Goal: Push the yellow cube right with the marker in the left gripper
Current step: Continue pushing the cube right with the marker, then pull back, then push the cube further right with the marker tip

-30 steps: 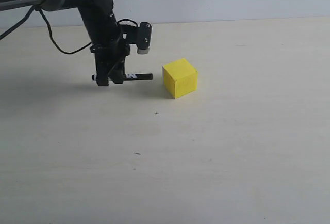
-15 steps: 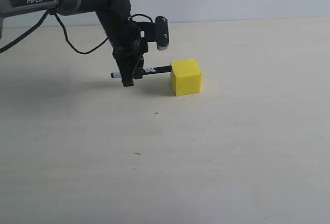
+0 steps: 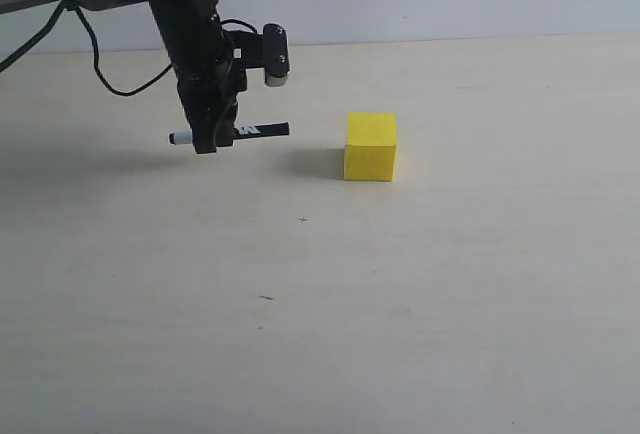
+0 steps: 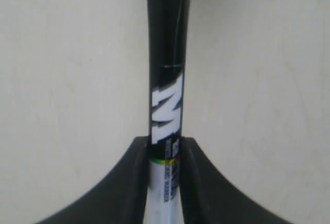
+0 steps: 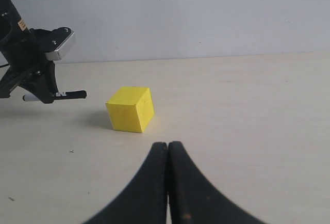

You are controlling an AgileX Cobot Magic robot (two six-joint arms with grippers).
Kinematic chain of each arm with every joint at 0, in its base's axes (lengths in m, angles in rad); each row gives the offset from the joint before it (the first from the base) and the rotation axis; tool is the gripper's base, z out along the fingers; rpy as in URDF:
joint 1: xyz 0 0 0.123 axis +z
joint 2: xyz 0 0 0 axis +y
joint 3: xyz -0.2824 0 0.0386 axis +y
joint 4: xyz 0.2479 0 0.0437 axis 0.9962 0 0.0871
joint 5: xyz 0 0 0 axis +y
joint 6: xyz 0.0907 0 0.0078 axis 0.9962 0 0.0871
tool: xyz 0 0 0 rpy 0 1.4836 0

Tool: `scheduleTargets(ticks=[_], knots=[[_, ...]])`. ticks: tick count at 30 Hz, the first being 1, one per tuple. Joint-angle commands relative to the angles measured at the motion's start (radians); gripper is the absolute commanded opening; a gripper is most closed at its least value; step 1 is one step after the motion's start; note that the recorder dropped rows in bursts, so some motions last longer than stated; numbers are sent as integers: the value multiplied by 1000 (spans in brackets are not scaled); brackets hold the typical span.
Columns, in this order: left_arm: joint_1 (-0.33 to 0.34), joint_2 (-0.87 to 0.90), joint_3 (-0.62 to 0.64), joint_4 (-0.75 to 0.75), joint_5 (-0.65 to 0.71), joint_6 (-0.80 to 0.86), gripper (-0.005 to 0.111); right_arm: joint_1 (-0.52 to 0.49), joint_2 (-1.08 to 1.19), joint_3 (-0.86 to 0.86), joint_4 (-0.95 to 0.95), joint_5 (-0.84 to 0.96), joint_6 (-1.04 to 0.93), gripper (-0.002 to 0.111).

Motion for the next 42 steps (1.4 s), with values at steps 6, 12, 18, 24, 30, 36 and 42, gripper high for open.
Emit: scheduleTargets(ticks=[6,12,18,24,30,36,42], knots=[[-16,-5,-9,-27,-8,44,0,1,-5,4,-1,-7,-4,0],[-20,43,-85,-34,69,8,0,1,-5,4,-1,-7,-4,0],[-20,129,-218,-19,106,-26,0,1,-5,4,-1,-7,-4,0],[-30,157,-252,-6,106,-31,0,1,-5,4,-1,-7,-4,0],[-66,157,-252,50,106,-31,0,1,-5,4,-1,-7,-4,0],[-116,157,-252,48,106,-20,0,1,-5,4,-1,-7,-4,0],[-185,157,-292,43,106,-2,0,1,-5,4,-1,-7,-4,0]])
